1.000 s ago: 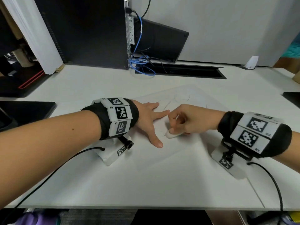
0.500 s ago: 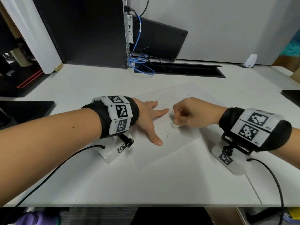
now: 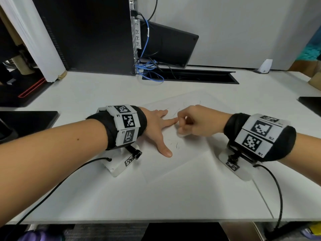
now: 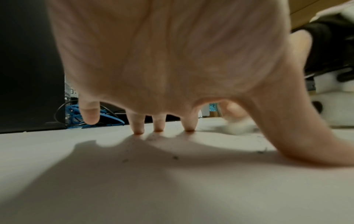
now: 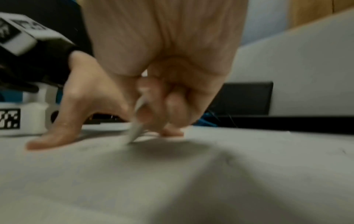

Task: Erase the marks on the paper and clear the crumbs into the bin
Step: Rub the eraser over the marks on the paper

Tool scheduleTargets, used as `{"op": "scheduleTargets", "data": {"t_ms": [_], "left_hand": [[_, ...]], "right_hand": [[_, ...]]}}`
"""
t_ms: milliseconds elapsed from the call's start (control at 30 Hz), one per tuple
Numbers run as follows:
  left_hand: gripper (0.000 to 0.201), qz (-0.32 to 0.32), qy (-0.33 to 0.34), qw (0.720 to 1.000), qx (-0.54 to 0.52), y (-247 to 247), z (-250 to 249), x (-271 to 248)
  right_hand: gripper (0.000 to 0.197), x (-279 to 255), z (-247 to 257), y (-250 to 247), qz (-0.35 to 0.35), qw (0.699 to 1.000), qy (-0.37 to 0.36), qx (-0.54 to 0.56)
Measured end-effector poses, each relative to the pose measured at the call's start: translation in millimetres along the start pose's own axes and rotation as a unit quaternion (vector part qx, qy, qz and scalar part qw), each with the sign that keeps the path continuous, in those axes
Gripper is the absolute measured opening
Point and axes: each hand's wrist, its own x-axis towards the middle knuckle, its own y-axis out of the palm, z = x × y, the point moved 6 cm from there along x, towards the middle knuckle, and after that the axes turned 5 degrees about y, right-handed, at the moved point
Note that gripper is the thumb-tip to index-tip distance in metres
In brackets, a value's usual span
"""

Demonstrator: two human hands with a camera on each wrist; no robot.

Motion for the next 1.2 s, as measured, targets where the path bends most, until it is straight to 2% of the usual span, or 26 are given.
{"op": "scheduleTargets", "data": {"t_ms": [67, 200, 333, 433, 467, 567, 700, 800, 833, 933, 1033, 1133, 1200], "left_hand": [[0.114, -0.005, 0.002, 1.0, -0.008, 0.4, 2.0, 0.7], [0.119, -0.024, 0.015, 1.0, -0.013, 0.3, 4.4, 1.2], [0.117, -0.022, 0.013, 0.999, -0.023, 1.4, 7.7, 0.8], [0.116, -0.021, 0.01, 0.999, -0.022, 1.6, 6.0, 0.7], [0.115, -0.02, 0.011, 0.999, -0.023, 2.1, 5.7, 0.7], [0.113, -0.015, 0.008, 0.999, -0.032, 3.4, 7.6, 1.8], [0.116, -0.015, 0.011, 1.0, -0.023, 2.5, 6.2, 2.6], [0.116, -0.017, 0.008, 0.999, -0.032, 2.8, 7.1, 2.1], [0.116, -0.019, 0.009, 0.999, -0.034, 2.5, 7.2, 1.8], [0.115, -0.024, 0.015, 0.999, -0.03, 1.5, 5.8, 2.2], [0.117, -0.021, 0.009, 0.999, -0.035, 2.5, 7.1, 2.7], [0.119, -0.019, 0.009, 0.999, -0.026, 1.6, 7.4, 3.1], [0.119, -0.017, 0.009, 1.0, -0.024, 1.8, 6.0, 2.1]], "right_hand": [[0.026, 1.5, 3.6, 8.7, 0.044, 0.998, -0.004, 0.033], [0.026, 12.6, 6.0, -1.7, -0.015, 1.0, -0.008, -0.001], [0.029, 9.9, 11.9, 11.6, 0.076, 0.995, -0.016, 0.066], [0.032, 13.0, 9.6, 2.8, 0.013, 0.999, -0.021, 0.019], [0.032, 12.8, 10.2, 4.1, 0.017, 0.999, -0.026, 0.018], [0.031, 8.7, 15.9, 19.3, 0.093, 0.993, -0.035, 0.069], [0.033, 15.1, 10.7, 4.4, 0.019, 0.999, -0.033, 0.002], [0.032, 10.7, 14.7, 17.8, 0.091, 0.994, -0.043, 0.053], [0.032, 10.5, 15.3, 18.5, 0.091, 0.993, -0.044, 0.055], [0.031, 14.3, 14.0, 3.8, 0.016, 0.999, -0.047, -0.005], [0.033, 10.6, 15.6, 13.4, 0.07, 0.996, -0.049, 0.017], [0.036, 13.9, 7.4, 3.5, 0.01, 0.999, -0.032, 0.003], [0.036, 12.9, 6.5, 1.8, 0.018, 0.999, -0.026, 0.006]]}}
